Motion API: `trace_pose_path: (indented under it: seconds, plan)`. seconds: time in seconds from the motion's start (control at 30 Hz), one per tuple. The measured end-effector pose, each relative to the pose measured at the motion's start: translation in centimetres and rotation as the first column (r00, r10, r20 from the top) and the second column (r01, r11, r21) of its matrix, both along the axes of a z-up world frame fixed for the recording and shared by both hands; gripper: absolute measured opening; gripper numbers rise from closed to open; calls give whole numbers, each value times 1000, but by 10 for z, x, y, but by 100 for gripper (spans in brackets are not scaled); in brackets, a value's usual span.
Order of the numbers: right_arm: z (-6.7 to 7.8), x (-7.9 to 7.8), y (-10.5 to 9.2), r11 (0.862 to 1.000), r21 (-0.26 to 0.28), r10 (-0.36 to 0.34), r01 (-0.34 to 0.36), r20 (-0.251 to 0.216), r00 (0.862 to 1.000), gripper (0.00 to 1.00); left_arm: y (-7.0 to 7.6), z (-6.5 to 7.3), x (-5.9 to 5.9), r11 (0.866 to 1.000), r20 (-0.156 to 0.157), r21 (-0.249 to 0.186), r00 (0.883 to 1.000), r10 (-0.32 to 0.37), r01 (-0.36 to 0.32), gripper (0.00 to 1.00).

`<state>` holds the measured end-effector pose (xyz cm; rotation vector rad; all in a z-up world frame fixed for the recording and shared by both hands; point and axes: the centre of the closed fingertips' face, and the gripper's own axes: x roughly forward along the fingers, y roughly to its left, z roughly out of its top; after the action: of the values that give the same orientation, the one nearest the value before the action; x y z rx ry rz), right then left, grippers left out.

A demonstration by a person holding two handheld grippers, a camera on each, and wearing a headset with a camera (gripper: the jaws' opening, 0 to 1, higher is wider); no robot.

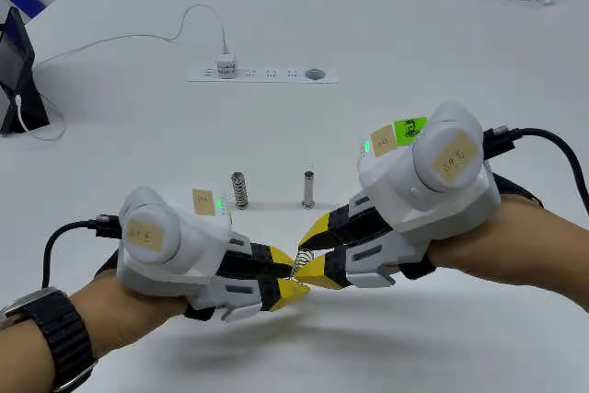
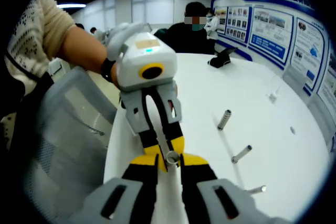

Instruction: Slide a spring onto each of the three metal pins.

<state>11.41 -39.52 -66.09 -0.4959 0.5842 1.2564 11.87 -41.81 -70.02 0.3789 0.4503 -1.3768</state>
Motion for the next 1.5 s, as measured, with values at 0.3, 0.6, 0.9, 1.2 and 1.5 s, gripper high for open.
trace_pose_path:
  seconds: [0.3,0.6,0.9,1.2,1.5]
  plan:
    - [2,4,1,999,18,-35,35,8,999,13,-2,3,-1,1000,-4,-25,1000,3,-3,10]
    - [4,8,1,996,49,-77,77,1,997,13,-1,10,3,996,-26,-80,999,31,-33,10]
    - [5,8,5,994,68,-86,87,-8,996,12,-2,11,3,996,-20,-82,999,35,-36,11]
    - [6,13,1,991,71,-109,109,-8,994,12,2,13,10,993,-17,-90,997,72,-73,18]
    - [7,17,-3,990,75,-122,122,-5,992,12,18,14,14,987,-26,-93,992,127,-129,29]
